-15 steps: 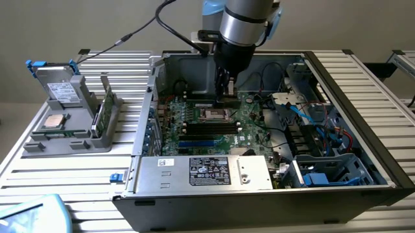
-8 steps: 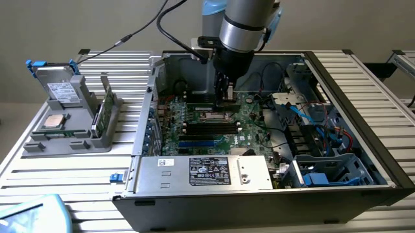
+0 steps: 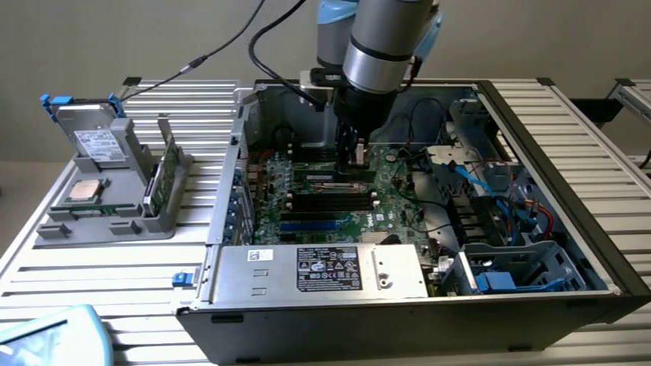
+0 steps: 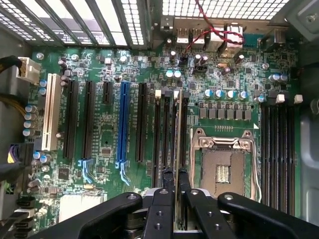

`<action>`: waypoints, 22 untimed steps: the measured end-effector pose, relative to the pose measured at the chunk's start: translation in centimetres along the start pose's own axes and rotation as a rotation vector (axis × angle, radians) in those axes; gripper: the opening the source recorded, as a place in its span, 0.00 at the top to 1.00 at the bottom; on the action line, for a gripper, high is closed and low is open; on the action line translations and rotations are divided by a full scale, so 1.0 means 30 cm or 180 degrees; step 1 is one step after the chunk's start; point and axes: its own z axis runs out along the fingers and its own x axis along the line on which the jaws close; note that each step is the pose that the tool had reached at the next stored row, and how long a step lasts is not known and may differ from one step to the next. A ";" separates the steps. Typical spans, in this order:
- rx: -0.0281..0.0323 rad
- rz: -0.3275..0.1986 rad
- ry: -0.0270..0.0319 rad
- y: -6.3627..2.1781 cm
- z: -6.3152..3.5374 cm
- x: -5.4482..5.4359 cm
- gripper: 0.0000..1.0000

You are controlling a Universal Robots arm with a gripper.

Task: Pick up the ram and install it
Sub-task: 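Insert the ram into the slot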

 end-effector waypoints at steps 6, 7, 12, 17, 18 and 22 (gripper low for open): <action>0.0000 0.0000 0.0000 -0.006 0.036 0.000 0.86; 0.0000 0.0000 0.0000 -0.007 0.042 0.000 0.86; 0.0000 0.0000 0.0000 -0.011 0.072 0.001 0.86; 0.0000 0.0001 0.0001 -0.012 0.076 0.001 0.86; 0.0000 0.0001 0.0001 -0.012 0.076 0.001 0.86; 0.0000 -0.0001 -0.0001 -0.012 0.076 0.004 0.86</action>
